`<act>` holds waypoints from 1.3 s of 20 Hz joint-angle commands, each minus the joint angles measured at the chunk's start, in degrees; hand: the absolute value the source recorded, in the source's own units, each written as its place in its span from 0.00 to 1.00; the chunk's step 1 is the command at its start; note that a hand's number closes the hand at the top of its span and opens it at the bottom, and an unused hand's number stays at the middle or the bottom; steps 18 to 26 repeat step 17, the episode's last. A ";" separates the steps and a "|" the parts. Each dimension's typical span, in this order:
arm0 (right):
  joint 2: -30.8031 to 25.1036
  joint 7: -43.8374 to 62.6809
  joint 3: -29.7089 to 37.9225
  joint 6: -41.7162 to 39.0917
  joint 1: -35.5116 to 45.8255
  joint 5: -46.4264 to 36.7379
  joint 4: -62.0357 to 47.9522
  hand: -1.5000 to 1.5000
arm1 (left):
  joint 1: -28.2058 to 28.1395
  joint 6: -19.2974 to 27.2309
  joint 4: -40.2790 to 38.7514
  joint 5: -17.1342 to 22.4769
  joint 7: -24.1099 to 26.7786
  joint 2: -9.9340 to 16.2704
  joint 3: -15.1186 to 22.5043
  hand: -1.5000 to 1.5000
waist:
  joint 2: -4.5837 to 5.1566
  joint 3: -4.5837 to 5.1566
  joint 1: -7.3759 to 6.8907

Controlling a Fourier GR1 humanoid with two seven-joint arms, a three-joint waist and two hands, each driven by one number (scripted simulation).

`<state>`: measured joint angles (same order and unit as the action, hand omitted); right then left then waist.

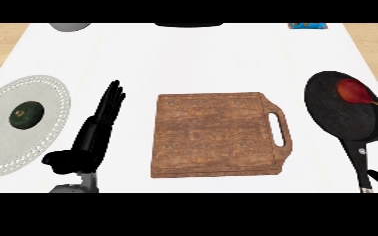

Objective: Pick the pear from the cutting board and place it in the pan

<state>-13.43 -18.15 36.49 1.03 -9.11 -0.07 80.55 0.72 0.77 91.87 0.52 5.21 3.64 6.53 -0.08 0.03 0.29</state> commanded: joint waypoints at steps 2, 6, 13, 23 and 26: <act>-0.46 0.48 -0.70 0.51 -0.37 -1.37 -0.22 0.00 | 0.99 -1.57 -3.60 0.07 1.97 -0.20 -1.63 0.50 | 0.07 -0.03 -0.17; -0.54 6.32 -0.51 1.69 -1.96 -2.33 5.73 0.00 | 2.52 -0.04 -4.03 -0.96 0.55 -2.58 -0.02 0.50 | 0.07 -0.02 -0.10; 0.89 2.43 -1.85 4.19 -1.01 -6.48 2.70 0.00 | 1.99 -1.18 -6.12 -1.26 4.01 -1.79 -1.37 0.50 | 0.10 -0.02 -0.19; 2.46 1.29 -2.87 7.75 -1.68 -10.38 4.24 0.00 | 2.25 -0.41 -2.19 -1.79 -0.65 -1.84 -0.97 0.50 | 0.09 -0.03 -0.22; 2.46 1.29 -2.87 7.75 -1.68 -10.38 4.24 0.00 | 2.25 -0.41 -2.19 -1.79 -0.65 -1.84 -0.97 0.50 | 0.09 -0.03 -0.22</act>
